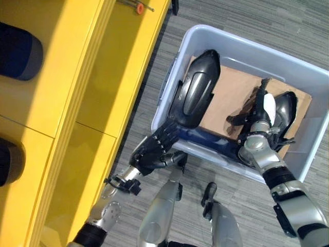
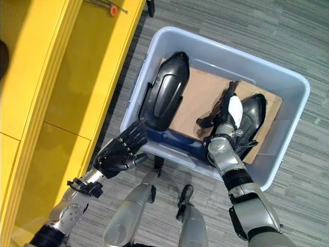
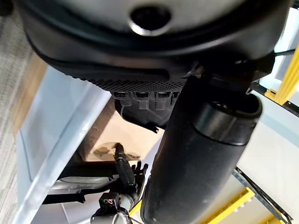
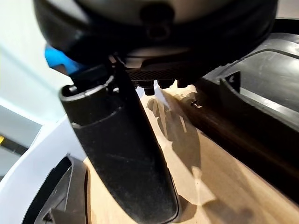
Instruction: Move parts from the plastic box to the shelf.
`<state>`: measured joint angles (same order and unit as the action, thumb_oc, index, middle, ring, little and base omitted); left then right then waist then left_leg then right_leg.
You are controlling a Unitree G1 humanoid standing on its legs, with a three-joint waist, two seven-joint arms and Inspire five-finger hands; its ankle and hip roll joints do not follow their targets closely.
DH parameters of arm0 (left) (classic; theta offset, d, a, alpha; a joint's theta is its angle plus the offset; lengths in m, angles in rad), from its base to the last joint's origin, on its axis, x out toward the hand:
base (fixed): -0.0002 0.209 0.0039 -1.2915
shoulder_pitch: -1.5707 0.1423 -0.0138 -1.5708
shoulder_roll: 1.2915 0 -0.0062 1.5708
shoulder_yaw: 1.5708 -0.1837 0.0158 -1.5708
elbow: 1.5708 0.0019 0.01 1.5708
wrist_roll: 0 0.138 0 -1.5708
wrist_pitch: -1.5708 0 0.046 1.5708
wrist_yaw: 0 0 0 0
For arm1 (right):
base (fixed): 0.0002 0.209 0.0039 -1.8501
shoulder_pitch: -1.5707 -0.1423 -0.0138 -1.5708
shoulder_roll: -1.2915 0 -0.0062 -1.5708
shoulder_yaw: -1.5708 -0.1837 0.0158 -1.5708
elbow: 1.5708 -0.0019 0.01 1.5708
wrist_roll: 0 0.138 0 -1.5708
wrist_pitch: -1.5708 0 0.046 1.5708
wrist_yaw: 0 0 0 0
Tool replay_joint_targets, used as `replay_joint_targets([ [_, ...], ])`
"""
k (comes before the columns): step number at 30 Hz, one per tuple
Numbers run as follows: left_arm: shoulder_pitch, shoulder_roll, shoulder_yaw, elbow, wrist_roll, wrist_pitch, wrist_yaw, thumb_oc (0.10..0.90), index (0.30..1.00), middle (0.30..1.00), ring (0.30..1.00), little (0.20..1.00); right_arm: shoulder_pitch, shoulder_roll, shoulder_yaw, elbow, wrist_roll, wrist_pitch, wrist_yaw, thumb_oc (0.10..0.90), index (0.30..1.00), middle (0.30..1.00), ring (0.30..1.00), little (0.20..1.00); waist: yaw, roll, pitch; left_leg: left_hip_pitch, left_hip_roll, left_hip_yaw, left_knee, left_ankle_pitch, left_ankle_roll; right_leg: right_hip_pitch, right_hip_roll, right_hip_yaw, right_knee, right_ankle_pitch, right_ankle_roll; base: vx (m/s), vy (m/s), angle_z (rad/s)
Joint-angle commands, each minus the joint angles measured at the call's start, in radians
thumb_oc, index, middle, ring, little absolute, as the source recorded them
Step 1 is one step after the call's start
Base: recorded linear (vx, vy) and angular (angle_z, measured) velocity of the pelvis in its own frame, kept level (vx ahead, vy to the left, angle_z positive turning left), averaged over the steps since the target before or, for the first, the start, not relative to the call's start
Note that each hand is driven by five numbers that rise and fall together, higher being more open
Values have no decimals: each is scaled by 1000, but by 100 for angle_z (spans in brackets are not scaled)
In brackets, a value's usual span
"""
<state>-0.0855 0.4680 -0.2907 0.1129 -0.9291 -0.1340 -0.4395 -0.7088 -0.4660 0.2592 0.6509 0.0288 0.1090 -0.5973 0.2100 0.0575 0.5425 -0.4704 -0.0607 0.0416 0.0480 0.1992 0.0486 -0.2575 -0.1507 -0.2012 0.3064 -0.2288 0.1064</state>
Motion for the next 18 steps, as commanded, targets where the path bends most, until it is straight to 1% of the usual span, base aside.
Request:
replay_joint_targets([
  [1,-9,-24,-26,-109,-16,-104,-11,900,1000,1000,1000,1000,-21,-46,-46,-50,-14,-51,-199,900,1000,1000,1000,1000,-14,58,-22,-31,11,45,93,-131,-22,-46,13,-23,19,69,-69,32,100,-4],
  [3,-15,-29,-43,-99,-20,-122,-5,900,1000,1000,1000,1000,-22,-29,-44,-55,-40,-44,-210,900,1000,1000,1000,1000,-20,68,-22,-30,11,50,87,-130,-20,-66,11,-21,31,67,-68,10,52,-1],
  [4,-15,-29,-44,-98,-19,-123,-5,900,1000,1000,1000,1000,-22,-28,-44,-54,-37,-46,-206,900,1000,1000,1000,1000,-20,69,-22,-30,11,50,86,-130,-20,-67,10,-21,31,67,-68,6,29,-6],
  [5,-24,-31,-55,-92,-18,-128,0,900,1000,1000,1000,1000,-34,-21,-36,-40,-57,-55,-198,900,1000,1000,1000,1000,-20,76,-22,-30,10,51,84,-130,-20,-79,8,-21,41,65,-68,4,13,-7],
  [6,-24,-31,-55,-92,-18,-128,0,900,1000,1000,1000,1000,-34,-21,-36,-40,-57,-55,-198,900,1000,1000,1000,1000,-20,76,-22,-30,10,51,84,-130,-20,-79,8,-21,41,65,-68,7,10,-5],
  [7,-27,-29,-60,-90,-19,-128,-1,900,1000,1000,1000,1000,-45,-25,-29,-29,-63,-81,-181,900,1000,1000,1000,1000,-20,81,-22,-33,9,49,87,-131,-19,-89,7,-21,51,65,-68,4,-1,-3],
  [10,-30,-26,-64,-80,-23,-126,-10,900,1000,1000,1000,1000,-72,-36,-19,-17,-76,-104,-160,900,1000,1000,1000,1000,-17,87,-22,-32,7,47,88,-131,-18,-99,5,-23,63,63,-69,0,0,0],
  [11,-30,-23,-65,-82,-24,-123,-12,900,1000,1000,1000,1000,-87,-44,-15,-9,-66,-122,-134,900,1000,1000,1000,1000,-15,89,-22,-32,6,47,90,-132,-18,-106,5,-24,70,62,-69,7,-9,3],
  [12,-27,-20,-66,-86,-25,-116,-14,900,1000,1000,1000,1000,-103,-57,-9,-5,-87,-147,-128,900,1000,1000,1000,1000,-13,93,-22,-32,6,46,91,-133,-18,-114,4,-25,80,61,-70,0,0,0],
  [13,-26,-16,-69,-91,-23,-112,-15,900,1000,1000,1000,1000,-120,-67,-5,-6,-89,-159,-104,900,1000,1000,1000,1000,-11,96,-22,-32,5,45,92,-133,-17,-122,4,-27,87,61,-71,0,0,0],
  [15,-23,-14,-70,-93,-19,-111,-15,900,1000,1000,1000,1000,-129,-72,-1,-5,-103,-167,-99,900,1000,1000,1000,1000,-10,97,-22,-31,5,45,93,-134,-17,-126,5,-26,93,61,-71,0,0,0],
  [16,-17,-9,-76,-96,-13,-111,-16,900,1000,1000,1000,1000,-158,-89,14,-9,-104,-187,-73,900,1000,1000,1000,1000,-8,101,-22,-30,6,45,95,-135,-17,-137,5,-27,107,59,-73,0,0,0],
  [18,-13,0,-81,-102,-22,-108,-19,900,1000,1000,1000,1000,-189,-107,30,-15,-129,-204,-53,900,1000,1000,1000,1000,-6,106,-22,-29,5,45,96,-136,-18,-147,6,-29,118,58,-74,15,-9,-1],
])
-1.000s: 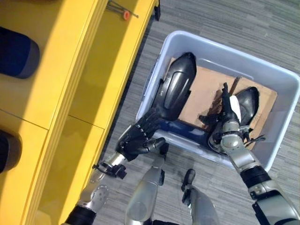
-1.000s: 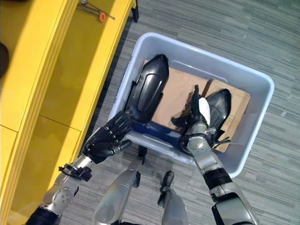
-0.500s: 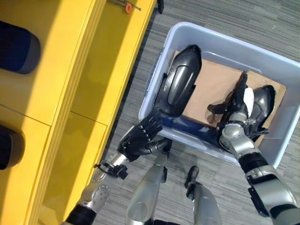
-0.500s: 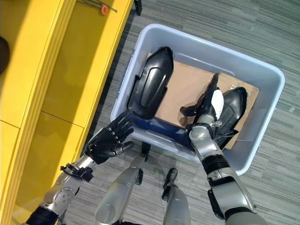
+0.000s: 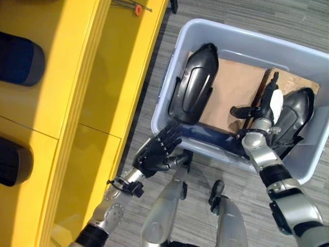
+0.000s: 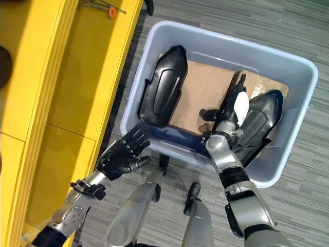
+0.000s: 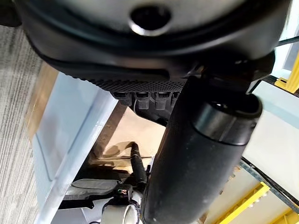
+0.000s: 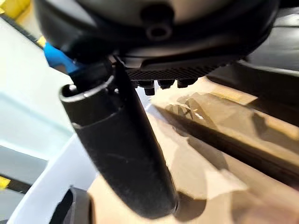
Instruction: Move parts from the plastic box to the shelf.
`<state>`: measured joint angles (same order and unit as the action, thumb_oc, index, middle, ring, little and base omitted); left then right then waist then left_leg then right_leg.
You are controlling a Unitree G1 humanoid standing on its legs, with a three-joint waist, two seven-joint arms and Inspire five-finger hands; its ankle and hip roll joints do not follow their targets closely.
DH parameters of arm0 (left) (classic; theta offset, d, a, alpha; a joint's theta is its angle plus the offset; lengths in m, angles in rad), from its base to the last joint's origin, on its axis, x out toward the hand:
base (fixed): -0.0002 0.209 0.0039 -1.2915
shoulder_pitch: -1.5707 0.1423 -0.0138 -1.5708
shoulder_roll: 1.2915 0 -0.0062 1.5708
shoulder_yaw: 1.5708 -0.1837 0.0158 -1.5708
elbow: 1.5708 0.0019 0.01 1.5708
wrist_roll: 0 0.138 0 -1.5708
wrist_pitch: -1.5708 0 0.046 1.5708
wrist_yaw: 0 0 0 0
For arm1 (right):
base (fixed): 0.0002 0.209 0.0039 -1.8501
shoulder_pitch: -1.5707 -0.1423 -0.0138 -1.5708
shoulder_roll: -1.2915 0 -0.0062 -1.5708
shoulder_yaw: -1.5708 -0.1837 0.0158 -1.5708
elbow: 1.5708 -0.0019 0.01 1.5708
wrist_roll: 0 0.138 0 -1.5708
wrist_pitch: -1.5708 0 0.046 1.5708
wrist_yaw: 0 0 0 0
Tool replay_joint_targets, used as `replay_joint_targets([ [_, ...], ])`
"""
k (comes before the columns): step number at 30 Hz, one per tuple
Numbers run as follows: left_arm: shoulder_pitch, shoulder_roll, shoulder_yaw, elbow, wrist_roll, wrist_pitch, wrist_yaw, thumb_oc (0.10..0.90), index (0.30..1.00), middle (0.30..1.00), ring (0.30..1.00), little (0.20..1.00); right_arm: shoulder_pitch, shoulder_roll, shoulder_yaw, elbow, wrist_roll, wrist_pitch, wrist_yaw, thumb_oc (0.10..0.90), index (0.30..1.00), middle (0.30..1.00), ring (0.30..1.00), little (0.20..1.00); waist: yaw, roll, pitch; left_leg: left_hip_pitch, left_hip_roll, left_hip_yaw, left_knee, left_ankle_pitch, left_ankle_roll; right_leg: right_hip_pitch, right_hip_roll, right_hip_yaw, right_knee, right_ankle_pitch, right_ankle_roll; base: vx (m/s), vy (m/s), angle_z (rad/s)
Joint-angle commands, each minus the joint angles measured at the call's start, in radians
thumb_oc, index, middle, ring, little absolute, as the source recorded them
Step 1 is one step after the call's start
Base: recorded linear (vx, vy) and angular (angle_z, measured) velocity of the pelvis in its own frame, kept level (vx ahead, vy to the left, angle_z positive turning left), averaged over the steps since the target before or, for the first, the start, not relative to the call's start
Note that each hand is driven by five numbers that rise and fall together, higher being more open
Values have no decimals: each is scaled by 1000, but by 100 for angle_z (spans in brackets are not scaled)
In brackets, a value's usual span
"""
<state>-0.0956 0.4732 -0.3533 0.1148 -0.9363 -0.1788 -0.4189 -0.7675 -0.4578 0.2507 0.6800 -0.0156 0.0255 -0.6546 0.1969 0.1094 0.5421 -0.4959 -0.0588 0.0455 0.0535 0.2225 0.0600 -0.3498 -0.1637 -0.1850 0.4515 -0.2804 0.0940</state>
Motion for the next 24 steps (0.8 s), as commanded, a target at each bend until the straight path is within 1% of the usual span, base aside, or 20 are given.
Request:
replay_joint_targets([
  [1,-2,-3,-25,-106,-13,-59,-39,900,1000,1000,1000,1000,-166,-125,55,-49,-126,-125,21,900,1000,1000,1000,1000,9,60,-22,-1,2,39,92,-160,-29,-67,19,-46,-13,107,-64,0,0,0],
  [4,4,1,-33,-107,-15,-61,-40,900,1000,1000,1000,1000,-198,-136,79,-54,-141,-127,25,900,1000,1000,1000,1000,11,67,-22,-2,2,38,94,-161,-29,-83,19,-46,5,105,-68,0,0,0],
  [6,14,5,-36,-109,-19,-60,-44,900,1000,1000,1000,1000,-211,-142,92,-65,-164,-142,25,900,1000,1000,1000,1000,11,73,-22,0,0,37,97,-163,-28,-90,19,-45,19,101,-70,32,9,2],
  [8,26,11,-47,-111,-16,-69,-49,900,1000,1000,1000,1000,-235,-154,103,-84,-192,-144,53,900,1000,1000,1000,1000,12,80,-22,-1,-2,34,104,-166,-28,-105,17,-44,38,98,-71,33,8,2],
  [12,37,19,-44,-117,-22,-64,-53,900,1000,1000,1000,1000,-272,-169,125,-89,-181,-146,72,900,1000,1000,1000,1000,18,90,-22,0,-4,32,106,-168,-27,-115,13,-47,56,93,-74,14,-2,3],
  [14,42,19,-45,-120,-23,-62,-54,900,1000,1000,1000,1000,-283,-173,130,-86,-184,-137,61,900,1000,1000,1000,1000,19,94,-22,1,-4,32,107,-168,-27,-121,12,-45,64,91,-75,0,0,0],
  [15,44,19,-45,-122,-21,-61,-56,900,1000,1000,1000,1000,-290,-176,133,-83,-179,-140,37,900,1000,1000,1000,1000,20,97,-22,1,-5,32,108,-169,-27,-123,12,-44,67,90,-76,0,0,0],
  [16,54,22,-48,-124,-22,-68,-61,900,1000,1000,1000,1000,-295,-176,127,-90,-185,-145,-24,900,1000,1000,1000,1000,18,100,-22,2,-3,33,108,-169,-27,-129,12,-43,76,89,-77,25,31,0],
  [17,66,21,-49,-129,-26,-71,-64,900,1000,1000,1000,1000,-281,-171,103,-125,-231,-147,-91,900,1000,1000,1000,1000,14,102,-22,6,-3,34,107,-170,-27,-130,12,-41,79,89,-75,27,37,0],
  [18,71,19,-50,-128,-28,-75,-67,900,1000,1000,1000,1000,-272,-167,90,-150,-269,-148,-126,900,1000,1000,1000,1000,10,104,-22,10,-2,37,105,-171,-26,-131,12,-38,80,89,-75,27,48,-1],
  [20,85,7,-52,-126,-19,-88,-65,900,1000,1000,1000,1000,-235,-152,58,-253,-356,-147,-203,900,1000,1000,1000,1000,-1,103,-22,19,1,44,102,-174,-24,-133,14,-32,80,91,-73,19,48,-3],
  [21,90,1,-56,-126,-22,-96,-60,900,1000,1000,1000,1000,-208,-140,37,-334,-425,-154,-263,900,1000,1000,1000,1000,-10,102,-22,22,3,48,100,-175,-22,-134,14,-29,79,93,-71,16,45,-7],
  [22,95,-4,-57,-125,-30,-103,-53,900,1000,1000,1000,1000,-176,-124,15,-431,-516,-144,-283,900,1000,1000,1000,1000,-19,100,-22,26,3,52,98,-176,-21,-133,15,-25,78,95,-69,17,62,-8],
  [23,97,-15,-58,-118,-27,-111,-48,900,1000,1000,1000,1000,-144,-104,1,-531,-577,-133,-296,900,1000,1000,1000,1000,-29,100,-22,31,5,60,96,-177,-20,-135,15,-21,79,96,-67,17,59,-6],
  [24,97,-21,-59,-119,-20,-113,-42,900,1000,1000,1000,1000,-122,-92,-2,-590,-613,-128,-298,900,1000,1000,1000,1000,-36,100,-22,31,5,62,97,-178,-20,-137,14,-18,81,95,-66,16,63,-8],
])
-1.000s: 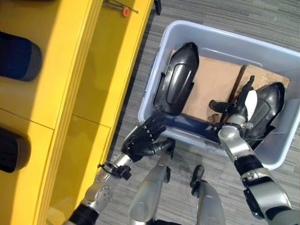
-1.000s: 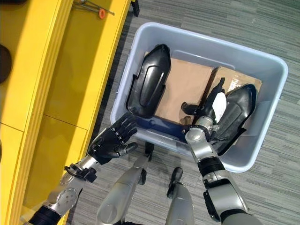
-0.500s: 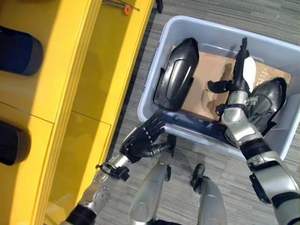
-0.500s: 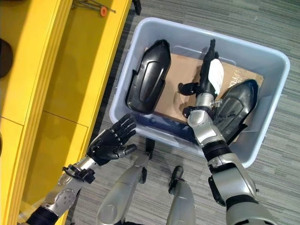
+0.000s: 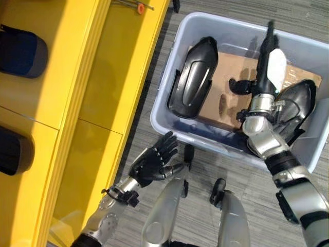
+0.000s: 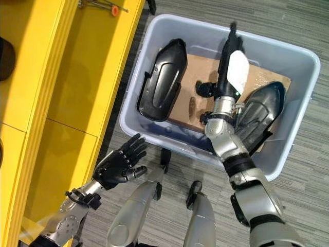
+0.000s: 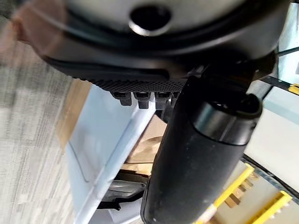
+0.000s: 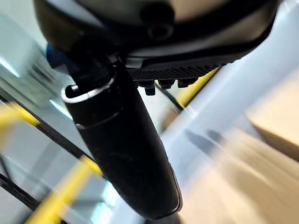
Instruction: Move parts from the plastic box to the shelf.
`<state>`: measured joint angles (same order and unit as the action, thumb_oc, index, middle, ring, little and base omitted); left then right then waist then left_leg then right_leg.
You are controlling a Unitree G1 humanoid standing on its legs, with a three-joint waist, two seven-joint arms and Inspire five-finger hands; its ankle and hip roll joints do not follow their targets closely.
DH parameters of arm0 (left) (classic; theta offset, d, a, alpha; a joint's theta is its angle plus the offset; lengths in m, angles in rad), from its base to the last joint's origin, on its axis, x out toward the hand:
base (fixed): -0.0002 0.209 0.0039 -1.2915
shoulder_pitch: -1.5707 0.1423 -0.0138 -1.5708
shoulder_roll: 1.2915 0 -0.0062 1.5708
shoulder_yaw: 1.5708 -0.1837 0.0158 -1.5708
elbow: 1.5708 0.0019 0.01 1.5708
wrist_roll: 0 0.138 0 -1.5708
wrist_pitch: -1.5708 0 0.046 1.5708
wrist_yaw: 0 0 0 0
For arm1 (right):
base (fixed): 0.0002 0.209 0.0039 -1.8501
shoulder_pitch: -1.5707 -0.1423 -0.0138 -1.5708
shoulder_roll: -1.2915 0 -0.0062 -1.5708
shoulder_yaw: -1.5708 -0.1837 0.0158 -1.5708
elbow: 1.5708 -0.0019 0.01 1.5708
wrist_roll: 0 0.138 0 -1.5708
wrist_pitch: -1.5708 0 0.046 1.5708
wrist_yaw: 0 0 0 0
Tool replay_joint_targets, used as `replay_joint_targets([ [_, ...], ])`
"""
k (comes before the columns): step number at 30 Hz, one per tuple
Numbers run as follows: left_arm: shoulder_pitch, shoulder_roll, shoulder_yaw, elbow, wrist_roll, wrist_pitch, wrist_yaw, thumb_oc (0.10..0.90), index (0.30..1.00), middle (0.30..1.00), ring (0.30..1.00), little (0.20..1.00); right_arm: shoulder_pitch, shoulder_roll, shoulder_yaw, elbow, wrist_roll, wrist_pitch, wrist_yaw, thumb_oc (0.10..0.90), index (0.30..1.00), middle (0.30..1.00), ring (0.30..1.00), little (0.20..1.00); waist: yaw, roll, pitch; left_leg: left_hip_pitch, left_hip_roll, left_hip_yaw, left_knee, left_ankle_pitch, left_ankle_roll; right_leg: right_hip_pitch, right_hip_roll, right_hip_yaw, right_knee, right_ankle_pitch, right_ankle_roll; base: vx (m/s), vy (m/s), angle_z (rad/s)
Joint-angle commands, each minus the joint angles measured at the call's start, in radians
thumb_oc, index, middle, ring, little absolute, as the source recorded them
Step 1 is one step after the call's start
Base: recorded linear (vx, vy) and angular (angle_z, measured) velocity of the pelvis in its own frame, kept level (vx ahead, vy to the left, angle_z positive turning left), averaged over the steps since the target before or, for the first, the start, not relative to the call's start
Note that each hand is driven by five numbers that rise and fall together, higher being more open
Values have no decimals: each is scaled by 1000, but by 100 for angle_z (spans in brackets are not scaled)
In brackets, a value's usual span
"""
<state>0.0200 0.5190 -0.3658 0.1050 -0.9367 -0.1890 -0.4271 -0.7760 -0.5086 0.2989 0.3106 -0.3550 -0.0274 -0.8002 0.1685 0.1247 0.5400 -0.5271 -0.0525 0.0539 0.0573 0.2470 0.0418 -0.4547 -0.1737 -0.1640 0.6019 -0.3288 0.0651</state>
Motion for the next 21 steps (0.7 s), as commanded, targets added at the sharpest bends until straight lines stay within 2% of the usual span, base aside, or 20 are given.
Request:
replay_joint_targets([
  [1,-16,-73,-51,-109,-12,-110,-27,900,1000,1000,1000,1000,-84,-26,-51,-291,-336,-71,-164,900,1000,1000,1000,1000,-17,86,-20,65,-1,57,94,-204,-2,-34,25,-34,-68,144,-36,22,77,-20],
  [2,-4,-89,-52,-101,-8,-124,-29,900,1000,1000,1000,1000,-29,-11,-50,-408,-372,-53,-167,900,1000,1000,1000,1000,-33,87,-20,69,1,64,96,-207,-3,-38,26,-21,-64,144,-36,18,75,-21],
  [4,1,-93,-51,-99,-10,-128,-32,900,1000,1000,1000,1000,-11,-11,-50,-438,-385,-48,-167,900,1000,1000,1000,1000,-38,87,-20,71,1,66,95,-207,-3,-39,27,-17,-64,145,-36,6,46,-10],
  [5,3,-99,-48,-98,-12,-133,-31,900,1000,1000,1000,1000,25,-10,-47,-496,-370,-36,-153,900,1000,1000,1000,1000,-49,88,-20,74,3,73,95,-209,-5,-43,29,-10,-65,148,-34,-8,31,-5],
  [8,7,-102,-46,-106,-6,-135,-25,900,1000,1000,1000,1000,61,-6,-46,-525,-341,-16,-142,900,1000,1000,1000,1000,-58,86,-20,77,6,80,93,-211,-6,-44,30,-4,-71,151,-33,-9,23,-13],
  [9,14,-101,-41,-117,-13,-143,-15,900,1000,1000,1000,1000,133,-10,-46,-548,-298,21,-124,900,1000,1000,1000,1000,-75,82,-20,82,12,90,93,-217,-8,-48,33,5,-74,156,-30,-9,20,-21],
  [14,17,-87,-33,-138,-13,-152,11,900,1000,1000,1000,1000,244,-27,-38,-515,-213,89,-29,900,1000,1000,1000,1000,-101,61,-20,85,22,102,96,-227,-9,-49,39,16,-87,164,-26,-9,-8,-8],
  [16,18,-80,-20,-144,-10,-150,17,900,1000,1000,1000,1000,291,-47,-17,-475,-142,158,47,900,1000,1000,1000,1000,-111,48,-20,82,30,111,97,-230,-6,-54,42,21,-93,171,-24,-26,-38,-11],
  [21,10,-65,-8,-146,-10,-150,29,900,1000,1000,1000,1000,327,-59,2,-401,-55,175,74,900,1000,1000,1000,1000,-120,31,-20,79,38,116,92,-228,-4,-59,48,21,-99,180,-24,-23,-30,-6],
])
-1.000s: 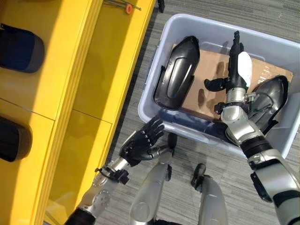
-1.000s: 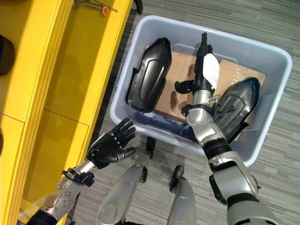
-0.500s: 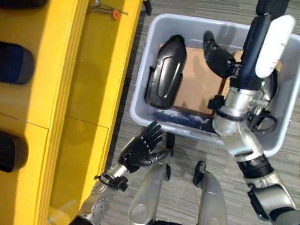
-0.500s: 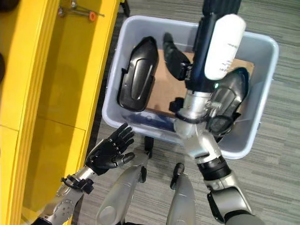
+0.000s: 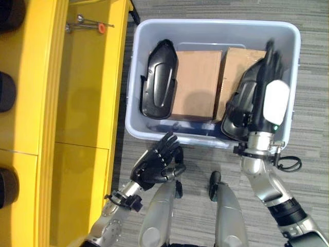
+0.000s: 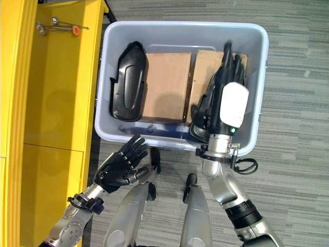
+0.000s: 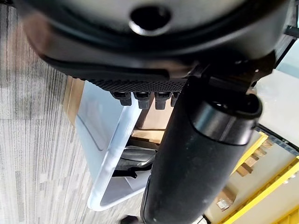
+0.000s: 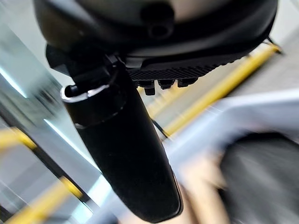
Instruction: Move parts from the plastic box to the shelf.
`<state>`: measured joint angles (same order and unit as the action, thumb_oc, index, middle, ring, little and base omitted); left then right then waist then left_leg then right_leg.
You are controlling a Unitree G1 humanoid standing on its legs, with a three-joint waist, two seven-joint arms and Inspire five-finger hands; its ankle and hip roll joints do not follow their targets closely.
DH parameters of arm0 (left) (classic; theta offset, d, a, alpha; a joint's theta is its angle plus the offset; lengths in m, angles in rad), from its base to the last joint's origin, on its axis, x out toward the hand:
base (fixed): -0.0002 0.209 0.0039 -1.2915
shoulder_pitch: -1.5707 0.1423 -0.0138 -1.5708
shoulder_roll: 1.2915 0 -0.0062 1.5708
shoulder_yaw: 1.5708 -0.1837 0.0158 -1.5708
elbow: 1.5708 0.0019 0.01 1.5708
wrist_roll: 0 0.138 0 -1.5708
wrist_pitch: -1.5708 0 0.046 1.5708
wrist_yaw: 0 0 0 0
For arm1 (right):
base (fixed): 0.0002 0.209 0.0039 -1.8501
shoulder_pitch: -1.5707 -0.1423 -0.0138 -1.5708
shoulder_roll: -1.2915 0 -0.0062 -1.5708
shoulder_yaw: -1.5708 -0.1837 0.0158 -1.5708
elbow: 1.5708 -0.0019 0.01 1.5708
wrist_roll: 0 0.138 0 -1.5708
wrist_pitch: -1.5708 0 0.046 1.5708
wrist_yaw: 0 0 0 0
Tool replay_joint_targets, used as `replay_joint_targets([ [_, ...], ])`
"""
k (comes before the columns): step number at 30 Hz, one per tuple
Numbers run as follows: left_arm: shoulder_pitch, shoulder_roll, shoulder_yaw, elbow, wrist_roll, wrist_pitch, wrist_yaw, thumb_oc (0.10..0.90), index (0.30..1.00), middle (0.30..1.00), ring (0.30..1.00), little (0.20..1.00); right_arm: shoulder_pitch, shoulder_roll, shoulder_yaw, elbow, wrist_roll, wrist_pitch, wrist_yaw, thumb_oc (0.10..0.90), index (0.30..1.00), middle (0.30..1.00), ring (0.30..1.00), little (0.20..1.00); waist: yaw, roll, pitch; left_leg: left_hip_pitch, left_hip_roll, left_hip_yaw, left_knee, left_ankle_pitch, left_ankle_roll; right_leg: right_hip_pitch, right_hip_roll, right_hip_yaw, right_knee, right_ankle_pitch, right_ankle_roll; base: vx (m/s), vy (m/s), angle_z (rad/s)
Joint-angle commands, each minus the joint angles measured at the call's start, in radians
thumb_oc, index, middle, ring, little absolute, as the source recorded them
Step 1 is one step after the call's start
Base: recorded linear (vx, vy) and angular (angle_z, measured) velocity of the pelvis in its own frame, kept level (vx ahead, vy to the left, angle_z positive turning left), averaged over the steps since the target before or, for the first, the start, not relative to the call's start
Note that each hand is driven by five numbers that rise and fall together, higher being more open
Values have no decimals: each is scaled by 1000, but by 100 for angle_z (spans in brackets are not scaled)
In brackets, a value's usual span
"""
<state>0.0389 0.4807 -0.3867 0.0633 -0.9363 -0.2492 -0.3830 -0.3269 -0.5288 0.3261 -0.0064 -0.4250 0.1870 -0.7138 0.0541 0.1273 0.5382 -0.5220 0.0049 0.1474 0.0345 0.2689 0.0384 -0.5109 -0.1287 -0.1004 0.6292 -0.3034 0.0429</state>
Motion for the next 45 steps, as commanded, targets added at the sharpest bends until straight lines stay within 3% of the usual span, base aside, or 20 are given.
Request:
replay_joint_targets([
  [1,-11,-26,18,-106,-10,-85,-14,900,1000,1000,1000,1000,-120,-38,-23,-61,36,-34,3,900,1000,1000,1000,1000,-5,26,-18,74,-18,23,112,-249,1,-4,5,-43,-128,155,-3,0,0,0],
  [10,-20,-27,47,-123,11,-41,-7,900,1000,1000,1000,1000,-151,-27,3,69,0,111,73,900,1000,1000,1000,1000,9,19,-18,78,-18,15,98,-242,5,-3,12,-52,-126,156,-5,-1,-11,3],
  [15,-20,-26,48,-124,10,-37,-9,900,1000,1000,1000,1000,-154,-28,2,79,-20,120,76,900,1000,1000,1000,1000,11,19,-18,78,-18,13,97,-241,6,-2,12,-53,-126,156,-4,0,-7,2],
  [17,-26,-23,59,-123,10,-18,-20,900,1000,1000,1000,1000,-180,-46,7,147,-48,168,110,900,1000,1000,1000,1000,20,19,-18,78,-19,11,97,-241,6,2,10,-61,-128,156,-2,13,-38,-4],
  [26,-42,-14,72,-124,4,15,-33,900,1000,1000,1000,1000,-221,-70,18,260,-22,204,159,900,1000,1000,1000,1000,36,22,-18,74,-21,5,103,-242,6,6,3,-69,-127,156,-1,5,-15,1],
  [32,-74,4,76,-131,8,77,-57,900,1000,1000,1000,1000,-361,-109,65,618,79,220,234,900,1000,1000,1000,1000,81,35,-18,63,-27,-13,111,-240,6,10,-6,-93,-121,152,-3,17,-69,9],
  [33,-89,9,68,-137,9,95,-60,900,1000,1000,1000,1000,-426,-118,85,728,62,205,233,900,1000,1000,1000,1000,97,44,-18,56,-32,-21,115,-239,5,8,-10,-101,-117,149,-4,19,-87,8],
  [39,-100,16,51,-134,7,96,-71,900,1000,1000,1000,1000,-523,-144,159,869,-26,179,235,900,1000,1000,1000,1000,120,62,-18,40,-38,-30,127,-237,5,-1,-21,-113,-106,148,-6,2,-19,18],
  [45,-93,29,35,-120,-4,84,-97,900,1000,1000,1000,1000,-612,-188,240,991,-68,194,234,900,1000,1000,1000,1000,135,68,-18,58,-55,-42,129,-254,-2,14,-36,-112,-93,120,4,29,-8,-1],
])
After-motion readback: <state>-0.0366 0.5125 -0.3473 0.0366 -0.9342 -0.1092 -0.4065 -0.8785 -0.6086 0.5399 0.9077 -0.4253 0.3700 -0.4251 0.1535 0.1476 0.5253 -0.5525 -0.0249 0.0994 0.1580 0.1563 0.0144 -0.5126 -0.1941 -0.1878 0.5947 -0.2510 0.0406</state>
